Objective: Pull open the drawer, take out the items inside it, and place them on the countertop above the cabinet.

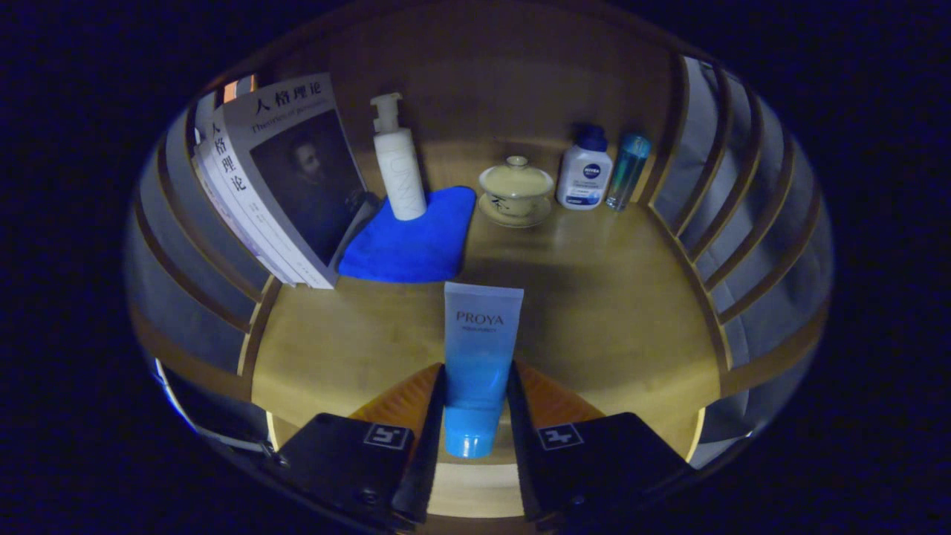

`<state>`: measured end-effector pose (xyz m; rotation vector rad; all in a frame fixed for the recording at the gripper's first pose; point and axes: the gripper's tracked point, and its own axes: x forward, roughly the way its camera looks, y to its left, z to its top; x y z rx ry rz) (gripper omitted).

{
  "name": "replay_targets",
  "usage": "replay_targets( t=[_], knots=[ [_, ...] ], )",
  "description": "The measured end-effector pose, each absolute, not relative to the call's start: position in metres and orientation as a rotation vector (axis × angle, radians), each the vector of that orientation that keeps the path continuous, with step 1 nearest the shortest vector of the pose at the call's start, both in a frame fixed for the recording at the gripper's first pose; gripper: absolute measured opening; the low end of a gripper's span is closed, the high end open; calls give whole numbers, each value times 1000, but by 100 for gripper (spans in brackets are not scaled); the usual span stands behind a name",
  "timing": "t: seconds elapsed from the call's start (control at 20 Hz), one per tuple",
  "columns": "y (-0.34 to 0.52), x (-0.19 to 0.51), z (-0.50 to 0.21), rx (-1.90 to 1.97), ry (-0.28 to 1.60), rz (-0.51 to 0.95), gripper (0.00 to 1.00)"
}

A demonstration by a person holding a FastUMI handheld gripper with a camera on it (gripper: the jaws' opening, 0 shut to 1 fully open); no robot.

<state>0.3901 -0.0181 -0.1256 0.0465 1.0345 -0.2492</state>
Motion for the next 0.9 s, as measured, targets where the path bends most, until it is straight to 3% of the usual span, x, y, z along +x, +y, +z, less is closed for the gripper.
replay_targets(
  t=[0.3,0.7,0.75,0.85,0.9],
  knots=[
    [-16,376,-104,11,974,-257,64],
    [26,301,-68,-64,852,-124,64],
    [31,285,-65,-77,837,-105,66],
    [39,259,-61,-78,808,-68,82],
    [43,246,-55,-75,789,-56,82]
  ],
)
